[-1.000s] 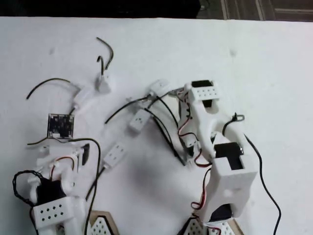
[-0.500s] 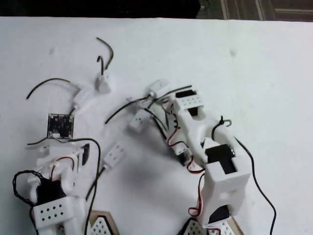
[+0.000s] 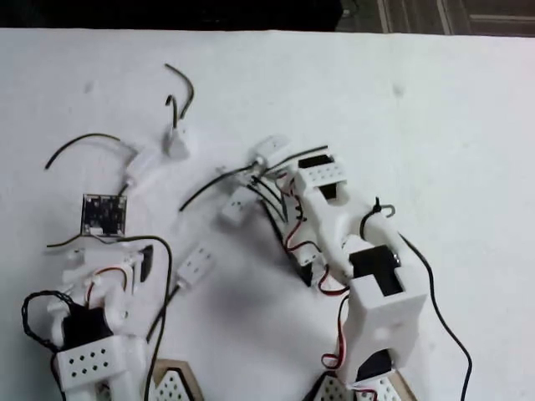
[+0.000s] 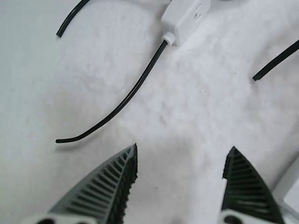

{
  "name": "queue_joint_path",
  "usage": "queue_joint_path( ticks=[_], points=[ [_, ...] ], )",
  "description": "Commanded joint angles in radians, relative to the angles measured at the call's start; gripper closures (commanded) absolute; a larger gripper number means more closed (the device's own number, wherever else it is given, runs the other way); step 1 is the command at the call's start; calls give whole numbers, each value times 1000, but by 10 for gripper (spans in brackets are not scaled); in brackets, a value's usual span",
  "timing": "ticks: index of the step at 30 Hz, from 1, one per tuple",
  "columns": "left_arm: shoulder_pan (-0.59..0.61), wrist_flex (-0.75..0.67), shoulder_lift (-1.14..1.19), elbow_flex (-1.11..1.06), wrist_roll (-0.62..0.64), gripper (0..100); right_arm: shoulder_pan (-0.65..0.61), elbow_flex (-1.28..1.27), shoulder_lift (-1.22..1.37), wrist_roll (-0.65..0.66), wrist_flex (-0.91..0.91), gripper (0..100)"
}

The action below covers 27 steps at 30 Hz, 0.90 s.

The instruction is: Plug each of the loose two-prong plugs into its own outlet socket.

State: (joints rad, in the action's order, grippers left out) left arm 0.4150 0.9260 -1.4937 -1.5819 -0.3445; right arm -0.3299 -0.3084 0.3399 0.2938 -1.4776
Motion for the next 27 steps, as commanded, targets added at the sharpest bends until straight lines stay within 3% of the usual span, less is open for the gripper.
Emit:
queue_joint_path(
  ticks=[1,6,12,27],
  points=[
    [-1,0,-13,8,3,706,5,37,-15,0,-4,982],
    [-1,0,-13,6,3,706,81,155,-7,58,-2,977],
    [-1,0,-13,6,3,706,156,187,-13,66,-8,848],
    [-1,0,-13,6,3,706,170,187,-4,68,-1,847]
  ],
)
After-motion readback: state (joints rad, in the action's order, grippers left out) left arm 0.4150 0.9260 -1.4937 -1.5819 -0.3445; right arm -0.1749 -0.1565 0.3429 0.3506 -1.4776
